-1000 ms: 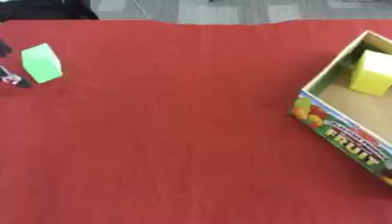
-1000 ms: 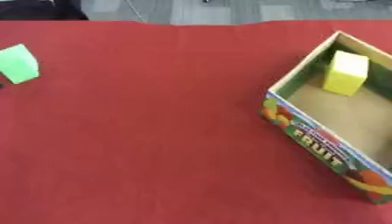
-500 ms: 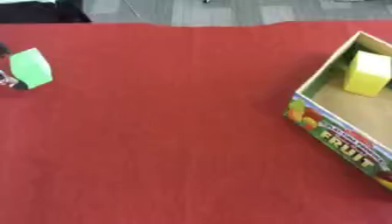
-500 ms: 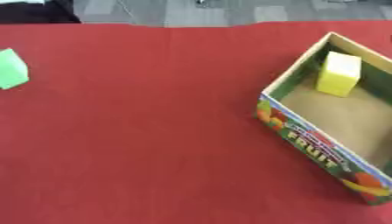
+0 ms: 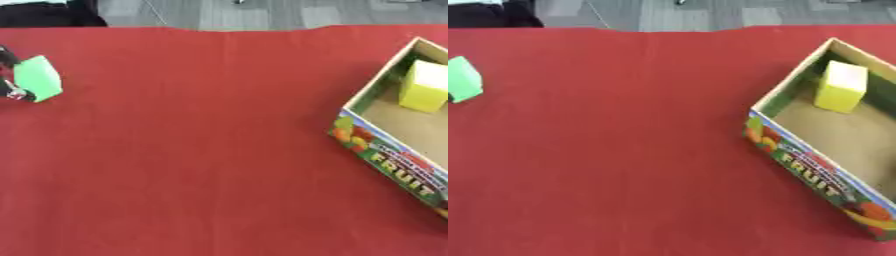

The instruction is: Pick up the objects with one hand, pass them to the other hand, and then place them into the box on the other side of the table.

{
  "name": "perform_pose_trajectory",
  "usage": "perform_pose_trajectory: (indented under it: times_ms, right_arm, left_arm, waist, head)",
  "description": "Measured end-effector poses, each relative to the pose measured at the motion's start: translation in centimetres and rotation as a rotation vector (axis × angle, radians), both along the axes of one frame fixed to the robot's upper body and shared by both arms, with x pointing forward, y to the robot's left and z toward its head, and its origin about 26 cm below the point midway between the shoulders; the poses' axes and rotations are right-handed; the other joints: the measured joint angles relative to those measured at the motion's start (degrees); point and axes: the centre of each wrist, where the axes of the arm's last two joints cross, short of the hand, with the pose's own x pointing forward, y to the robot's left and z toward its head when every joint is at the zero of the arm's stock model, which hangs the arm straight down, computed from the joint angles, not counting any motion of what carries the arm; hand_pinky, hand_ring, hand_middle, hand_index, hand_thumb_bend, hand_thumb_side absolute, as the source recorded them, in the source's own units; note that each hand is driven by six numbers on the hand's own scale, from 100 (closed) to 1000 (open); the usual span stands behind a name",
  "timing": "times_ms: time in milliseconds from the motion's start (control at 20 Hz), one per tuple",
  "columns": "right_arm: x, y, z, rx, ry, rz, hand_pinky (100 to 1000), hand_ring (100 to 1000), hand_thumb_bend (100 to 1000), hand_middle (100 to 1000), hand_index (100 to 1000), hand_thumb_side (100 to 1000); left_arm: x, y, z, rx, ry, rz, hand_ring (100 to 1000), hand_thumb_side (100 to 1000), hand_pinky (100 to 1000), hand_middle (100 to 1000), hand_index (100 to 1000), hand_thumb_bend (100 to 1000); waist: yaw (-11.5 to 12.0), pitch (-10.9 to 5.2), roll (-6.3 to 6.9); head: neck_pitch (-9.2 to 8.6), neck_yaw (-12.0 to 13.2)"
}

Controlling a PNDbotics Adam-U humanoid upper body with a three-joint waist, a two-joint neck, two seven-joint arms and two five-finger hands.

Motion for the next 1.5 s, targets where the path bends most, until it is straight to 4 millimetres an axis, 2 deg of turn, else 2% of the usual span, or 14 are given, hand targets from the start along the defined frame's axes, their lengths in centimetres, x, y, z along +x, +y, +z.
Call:
perform_pose_trajectory:
  times_ms: [200, 750, 1150, 1500]
  right_arm:
    - [0.1, 0.0, -0.1, 0.002, 0.002, 0.001, 813, 817, 344, 707, 789, 309]
    - [0.2, -0.1, -0.6, -0.006, 0.012, -0.008, 814, 817, 335, 706, 787, 314]
    - [0.3, -0.4, -1.2, -0.005, 0.028, -0.028, 815, 818, 222, 705, 786, 353]
    - [0.3, -0.5, -1.3, -0.003, 0.031, -0.034, 815, 818, 210, 704, 785, 356]
  left_arm:
    - [0.0, 0.0, 0.0, 0.002, -0.009, -0.002, 801, 100, 838, 719, 792, 671]
    - [0.1, -0.2, 0.4, 0.003, -0.066, -0.012, 794, 100, 831, 713, 787, 708]
    - [0.2, -0.4, 1.0, -0.016, -0.094, -0.032, 788, 104, 826, 703, 785, 720]
    - [0.2, -0.3, 1.0, -0.034, -0.098, -0.034, 796, 110, 833, 714, 807, 734]
  waist:
    - [-0.15, 0.24, 0.00]
    - [-0.14, 0.97, 0.04]
    - [0.49, 1.09, -0.08]
    - [0.19, 1.21, -0.06]
  head:
    - [-0.27, 0.30]
    - [-0.28, 0.29]
    - [-0.15, 0.15]
    - [-0.15, 0.29]
